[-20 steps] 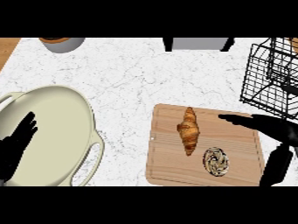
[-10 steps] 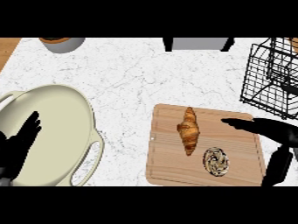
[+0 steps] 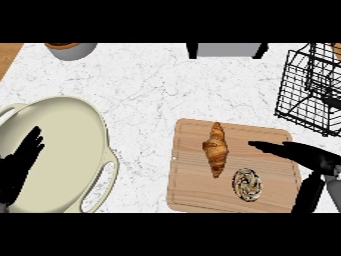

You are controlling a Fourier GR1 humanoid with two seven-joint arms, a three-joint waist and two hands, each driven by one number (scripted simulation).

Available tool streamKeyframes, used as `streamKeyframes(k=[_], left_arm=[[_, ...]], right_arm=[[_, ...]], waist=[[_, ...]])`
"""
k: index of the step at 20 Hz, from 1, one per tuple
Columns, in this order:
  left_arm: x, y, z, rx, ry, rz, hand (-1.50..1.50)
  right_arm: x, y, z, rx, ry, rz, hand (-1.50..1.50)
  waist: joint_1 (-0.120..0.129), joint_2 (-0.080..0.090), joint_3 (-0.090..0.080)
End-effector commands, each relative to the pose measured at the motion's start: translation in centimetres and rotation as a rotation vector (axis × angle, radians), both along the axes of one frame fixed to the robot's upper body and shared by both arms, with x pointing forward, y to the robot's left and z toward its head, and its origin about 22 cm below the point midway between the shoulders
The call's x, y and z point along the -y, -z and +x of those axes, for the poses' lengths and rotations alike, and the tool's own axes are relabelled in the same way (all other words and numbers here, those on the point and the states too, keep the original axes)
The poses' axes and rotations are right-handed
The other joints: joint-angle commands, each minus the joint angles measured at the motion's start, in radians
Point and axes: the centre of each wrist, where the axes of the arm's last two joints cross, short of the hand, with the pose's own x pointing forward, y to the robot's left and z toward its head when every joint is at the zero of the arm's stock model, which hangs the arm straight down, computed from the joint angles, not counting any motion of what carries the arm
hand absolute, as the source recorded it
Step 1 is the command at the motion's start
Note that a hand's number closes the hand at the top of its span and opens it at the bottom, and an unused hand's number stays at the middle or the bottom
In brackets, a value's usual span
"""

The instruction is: Pick the cupcake from the cutting board and place it in the tiered basket

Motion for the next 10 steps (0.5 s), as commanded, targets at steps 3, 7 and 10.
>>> streamKeyframes(k=[3, 7, 10], left_arm=[[0.0, 1.1, -0.1, -0.02, 0.011, 0.008, 0.0], [-0.6, 1.7, 0.4, 0.006, -0.003, 0.028, 0.0], [-0.3, -0.8, 1.5, 0.003, -0.009, 0.003, 0.0]], right_arm=[[-2.0, 0.8, 1.7, 0.002, -0.01, 0.006, -1.5], [-1.4, 1.3, 3.1, 0.019, 0.007, 0.042, -1.5], [-4.4, 1.0, 0.3, 0.003, -0.001, 0.024, -1.5]], waist=[[0.002, 0.001, 0.0], [0.004, 0.002, 0.0], [-0.002, 0.0, 0.0]])
